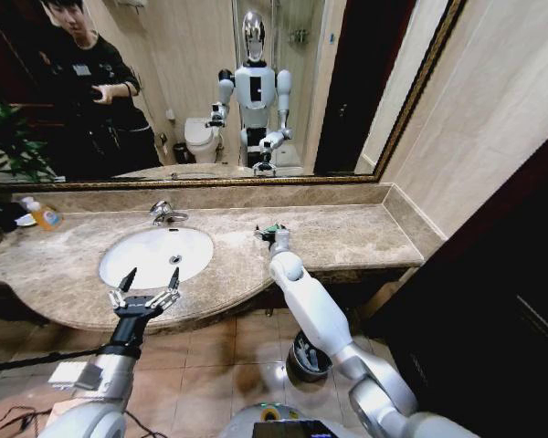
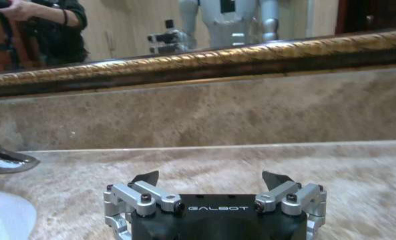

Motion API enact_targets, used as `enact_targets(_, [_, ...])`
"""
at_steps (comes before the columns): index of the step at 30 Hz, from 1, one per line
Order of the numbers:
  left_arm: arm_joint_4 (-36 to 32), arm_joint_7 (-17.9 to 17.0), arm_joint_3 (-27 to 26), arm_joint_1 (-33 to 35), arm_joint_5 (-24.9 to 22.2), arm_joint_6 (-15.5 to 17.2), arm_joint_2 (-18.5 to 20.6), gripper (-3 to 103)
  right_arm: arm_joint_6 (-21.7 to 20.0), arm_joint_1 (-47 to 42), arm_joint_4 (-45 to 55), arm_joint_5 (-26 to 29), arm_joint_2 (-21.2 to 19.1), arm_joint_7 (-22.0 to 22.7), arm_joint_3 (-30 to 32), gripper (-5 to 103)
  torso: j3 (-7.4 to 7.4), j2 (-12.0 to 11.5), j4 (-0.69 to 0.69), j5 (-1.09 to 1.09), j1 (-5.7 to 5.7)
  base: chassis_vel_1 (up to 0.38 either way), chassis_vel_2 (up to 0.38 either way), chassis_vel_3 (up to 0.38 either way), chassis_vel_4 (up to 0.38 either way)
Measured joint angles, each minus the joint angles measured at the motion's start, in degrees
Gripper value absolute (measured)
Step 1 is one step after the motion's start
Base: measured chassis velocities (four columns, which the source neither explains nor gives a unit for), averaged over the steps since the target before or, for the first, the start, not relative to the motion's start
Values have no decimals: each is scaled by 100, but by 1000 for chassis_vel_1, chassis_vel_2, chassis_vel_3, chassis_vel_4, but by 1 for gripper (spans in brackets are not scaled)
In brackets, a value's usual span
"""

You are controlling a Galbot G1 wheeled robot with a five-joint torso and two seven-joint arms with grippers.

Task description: Pick up the trash from the sink and place it in the trash bin.

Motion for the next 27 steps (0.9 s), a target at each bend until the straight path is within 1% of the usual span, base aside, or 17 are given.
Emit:
enact_targets(2, [0,-1,-1,0,0,0,0,100,72,166,-363,-188,51,-30,42,100,0,0,1,0,0,0,0,0,0])
enact_targets(4, [0,0,0,0,0,0,0,100,92,236,-535,-252,58,-30,69,100,0,0,0,-1,0,0,0,0,0])
enact_targets(5, [0,0,0,0,0,0,0,100,106,330,-788,-320,60,-24,122,100,0,0,0,0,0,0,0,0,0])
enact_targets(11, [0,0,0,0,0,0,0,100,112,515,-1242,-439,57,5,242,100,0,0,-1,1,0,0,0,0,0])
enact_targets(13, [0,0,0,0,0,0,0,100,114,570,-1368,-600,56,6,254,100,0,0,0,1,0,0,0,0,0])
enact_targets(19, [0,0,0,0,0,0,0,100,83,499,-1269,-701,51,34,165,100,0,0,-1,0,0,0,0,0,0])
enact_targets(20, [0,0,0,0,0,0,0,100,26,433,-1146,-696,50,55,99,100,0,0,-1,1,0,0,0,0,0])
enact_targets(22, [0,0,0,0,0,0,-1,100,-73,333,-915,-628,47,108,-1,100,1,0,-1,0,0,0,0,0,0])
enact_targets(27, [0,0,0,0,0,0,0,100,-160,237,-642,-483,-46,211,-101,100,0,0,1,0,0,0,0,0,0])
